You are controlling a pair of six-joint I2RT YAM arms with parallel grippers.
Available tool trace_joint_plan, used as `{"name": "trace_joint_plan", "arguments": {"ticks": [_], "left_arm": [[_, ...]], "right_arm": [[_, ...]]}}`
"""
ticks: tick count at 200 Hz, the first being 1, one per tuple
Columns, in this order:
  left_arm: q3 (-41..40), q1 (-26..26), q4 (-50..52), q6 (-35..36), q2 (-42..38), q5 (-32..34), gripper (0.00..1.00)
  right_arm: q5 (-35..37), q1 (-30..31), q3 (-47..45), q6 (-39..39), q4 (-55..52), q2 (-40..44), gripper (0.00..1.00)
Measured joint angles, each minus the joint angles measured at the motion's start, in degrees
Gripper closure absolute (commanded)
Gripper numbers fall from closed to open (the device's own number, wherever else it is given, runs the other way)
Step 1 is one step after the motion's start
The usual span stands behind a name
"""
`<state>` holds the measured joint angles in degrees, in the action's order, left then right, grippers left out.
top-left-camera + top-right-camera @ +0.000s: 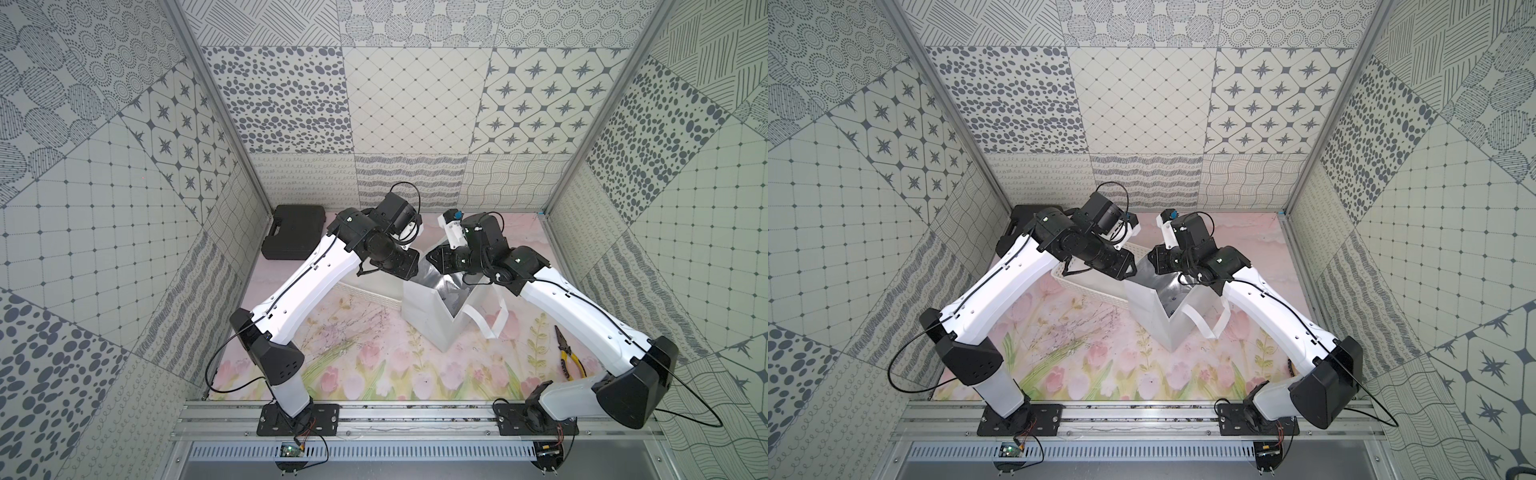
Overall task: Place the ice pack in the delivery bag
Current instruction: Adjust the delivery bag at the center of the board.
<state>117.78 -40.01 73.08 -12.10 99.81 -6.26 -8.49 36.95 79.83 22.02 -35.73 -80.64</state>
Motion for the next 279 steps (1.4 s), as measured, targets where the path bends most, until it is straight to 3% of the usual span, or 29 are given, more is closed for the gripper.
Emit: {"name": "trace_joint_plan", "arguments": {"ticks": [20,120,174,190,237,279], "left_arm": [[1.18,0.35,0.02,0.31,1.14,0.00,0.69],[4.20,0.50,0.02,1.38,2.62,-0.33,0.84],[4.20,0.68,0.02,1.66,2.95,-0.74,1.00],[4.20,0.68,0.02,1.64,2.95,-0.85,1.00],[4.20,0.70,0.00,1.62,2.95,-1.16,1.00],[4.20,0.70,-0.02,1.62,2.95,-1.81,1.00]], "right_arm": [[0.02,0.02,0.00,-0.07,-0.02,0.00,0.76],[0.02,0.07,0.00,-0.39,-0.02,0.00,0.76],[0.07,0.07,0.00,-0.46,-0.04,0.00,0.76],[0.59,0.07,0.00,-0.63,-0.35,0.00,0.75],[9.55,-0.31,0.11,-0.26,-7.32,2.05,0.64],[18.38,-1.97,-1.66,6.03,-14.27,10.93,0.51]]}}
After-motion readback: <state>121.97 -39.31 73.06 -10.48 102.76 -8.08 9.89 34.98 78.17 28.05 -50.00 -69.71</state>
